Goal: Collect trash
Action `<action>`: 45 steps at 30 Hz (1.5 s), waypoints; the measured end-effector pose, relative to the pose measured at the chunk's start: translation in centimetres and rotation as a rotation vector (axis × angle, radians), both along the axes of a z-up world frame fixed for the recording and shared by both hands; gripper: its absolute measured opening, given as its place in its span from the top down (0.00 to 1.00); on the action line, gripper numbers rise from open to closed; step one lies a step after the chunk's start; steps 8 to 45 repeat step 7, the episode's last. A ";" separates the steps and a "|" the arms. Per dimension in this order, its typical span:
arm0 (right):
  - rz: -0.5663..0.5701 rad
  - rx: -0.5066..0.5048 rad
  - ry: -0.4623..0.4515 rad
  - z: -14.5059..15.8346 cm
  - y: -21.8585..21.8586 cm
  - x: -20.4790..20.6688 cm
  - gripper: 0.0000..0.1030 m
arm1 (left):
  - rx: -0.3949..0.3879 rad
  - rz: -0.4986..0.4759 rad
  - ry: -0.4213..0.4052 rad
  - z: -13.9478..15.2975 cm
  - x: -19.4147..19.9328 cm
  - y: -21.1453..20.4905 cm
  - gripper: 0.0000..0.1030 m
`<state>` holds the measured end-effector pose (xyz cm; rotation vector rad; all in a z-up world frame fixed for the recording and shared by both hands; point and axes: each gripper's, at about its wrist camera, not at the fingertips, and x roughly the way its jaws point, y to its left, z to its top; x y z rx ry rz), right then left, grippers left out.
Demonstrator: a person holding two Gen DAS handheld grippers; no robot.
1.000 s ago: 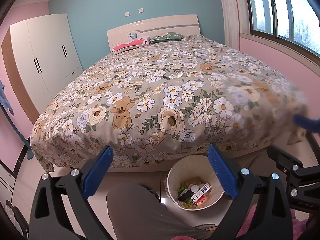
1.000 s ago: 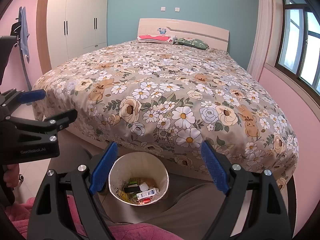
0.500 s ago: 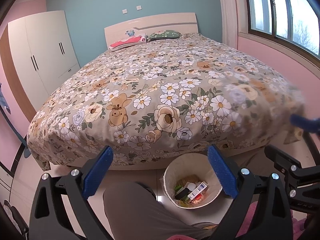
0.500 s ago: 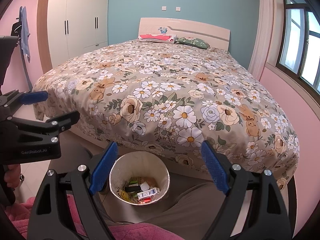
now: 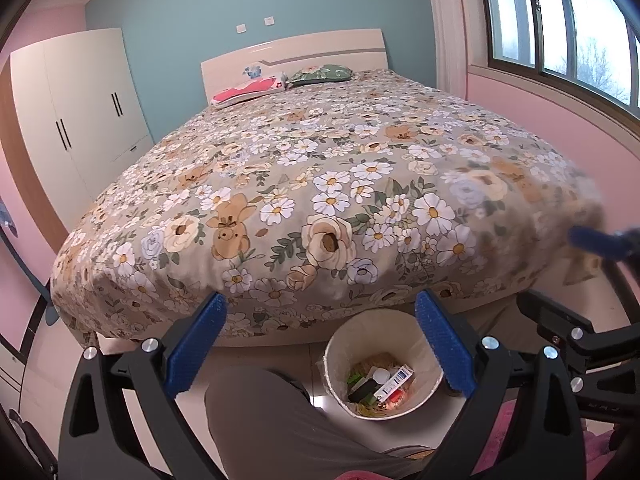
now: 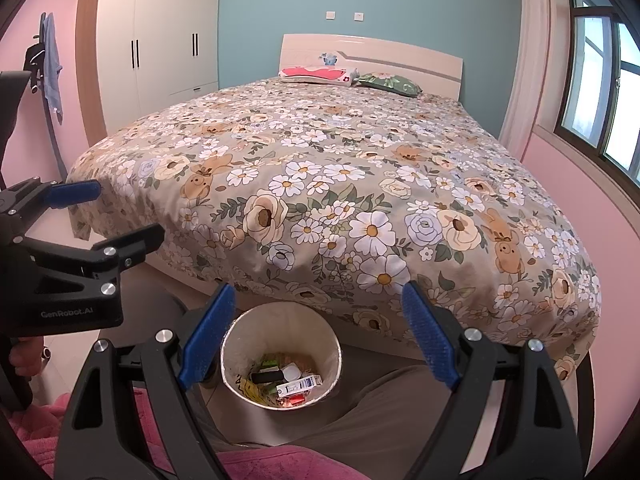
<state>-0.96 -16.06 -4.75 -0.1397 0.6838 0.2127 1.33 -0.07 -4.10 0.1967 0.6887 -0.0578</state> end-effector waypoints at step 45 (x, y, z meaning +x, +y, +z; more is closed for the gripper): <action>0.000 0.000 -0.001 -0.1 0.1 0.0 0.19 | -0.006 0.009 0.007 0.1 0.3 0.3 0.06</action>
